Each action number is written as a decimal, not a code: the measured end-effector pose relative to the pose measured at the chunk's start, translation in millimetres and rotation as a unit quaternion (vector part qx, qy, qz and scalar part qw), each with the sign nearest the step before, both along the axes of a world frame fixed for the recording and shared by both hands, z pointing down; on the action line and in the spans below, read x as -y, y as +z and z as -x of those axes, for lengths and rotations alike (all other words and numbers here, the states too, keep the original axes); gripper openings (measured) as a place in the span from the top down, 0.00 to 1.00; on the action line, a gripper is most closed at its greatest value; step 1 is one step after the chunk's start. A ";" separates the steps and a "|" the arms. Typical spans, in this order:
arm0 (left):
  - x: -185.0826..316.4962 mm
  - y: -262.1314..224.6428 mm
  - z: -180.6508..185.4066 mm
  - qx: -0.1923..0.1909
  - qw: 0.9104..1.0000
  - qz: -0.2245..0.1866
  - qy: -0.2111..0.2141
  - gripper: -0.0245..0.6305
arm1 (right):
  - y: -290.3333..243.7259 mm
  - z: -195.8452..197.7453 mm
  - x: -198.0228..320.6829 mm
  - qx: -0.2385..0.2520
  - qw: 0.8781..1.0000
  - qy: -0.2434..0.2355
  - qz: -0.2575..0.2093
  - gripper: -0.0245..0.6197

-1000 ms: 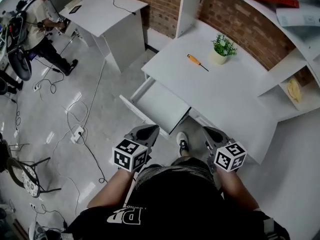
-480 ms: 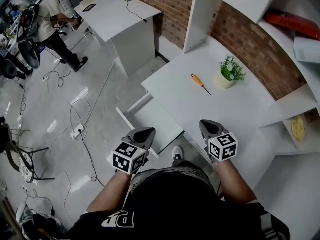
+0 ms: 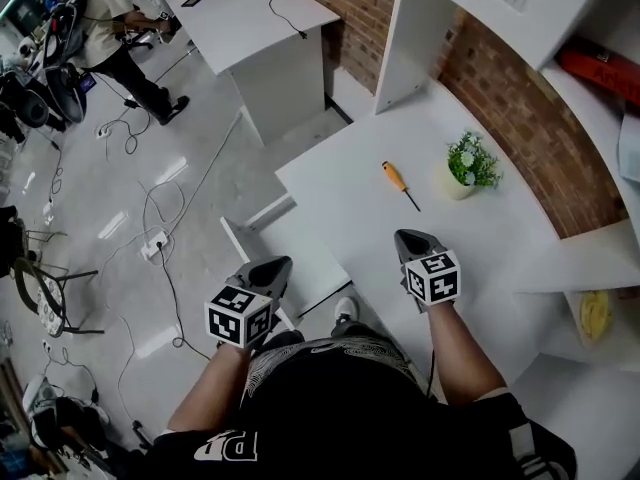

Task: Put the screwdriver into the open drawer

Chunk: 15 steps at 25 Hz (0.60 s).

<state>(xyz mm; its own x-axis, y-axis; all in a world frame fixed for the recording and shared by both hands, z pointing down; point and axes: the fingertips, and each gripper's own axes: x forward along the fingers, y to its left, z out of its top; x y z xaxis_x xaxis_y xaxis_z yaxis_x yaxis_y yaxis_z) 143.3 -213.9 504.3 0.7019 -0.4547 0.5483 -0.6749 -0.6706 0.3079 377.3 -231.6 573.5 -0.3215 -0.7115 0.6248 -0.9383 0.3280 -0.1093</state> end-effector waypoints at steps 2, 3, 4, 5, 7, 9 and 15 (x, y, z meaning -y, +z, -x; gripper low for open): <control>1.4 2.5 0.4 0.008 1.000 0.003 -0.012 0.93 | 9.0 -10.2 14.3 -0.010 1.000 -0.003 0.003 0.95; 1.7 4.0 -0.5 0.011 1.000 0.004 -0.018 0.93 | 13.7 -15.3 21.4 -0.012 1.000 -0.005 0.005 0.95; 2.1 5.5 -2.0 0.014 1.000 0.006 -0.022 0.93 | 18.3 -20.4 28.3 -0.014 1.000 -0.008 0.008 0.95; 2.6 6.6 -3.8 0.017 0.999 0.007 -0.026 0.93 | 22.5 -25.5 35.2 -0.015 1.000 -0.011 0.010 0.95; 5.2 6.4 -6.0 0.019 0.999 0.008 -0.035 0.93 | 28.2 -34.5 49.2 -0.020 1.000 -0.015 0.011 0.95; 8.6 5.8 -5.4 0.020 0.999 0.010 -0.046 0.93 | 32.5 -41.3 62.0 -0.029 0.999 -0.019 0.012 0.95; 18.4 15.4 -1.4 0.023 0.997 0.024 -0.068 0.93 | 54.8 -54.9 94.4 -0.060 0.998 -0.029 0.021 0.92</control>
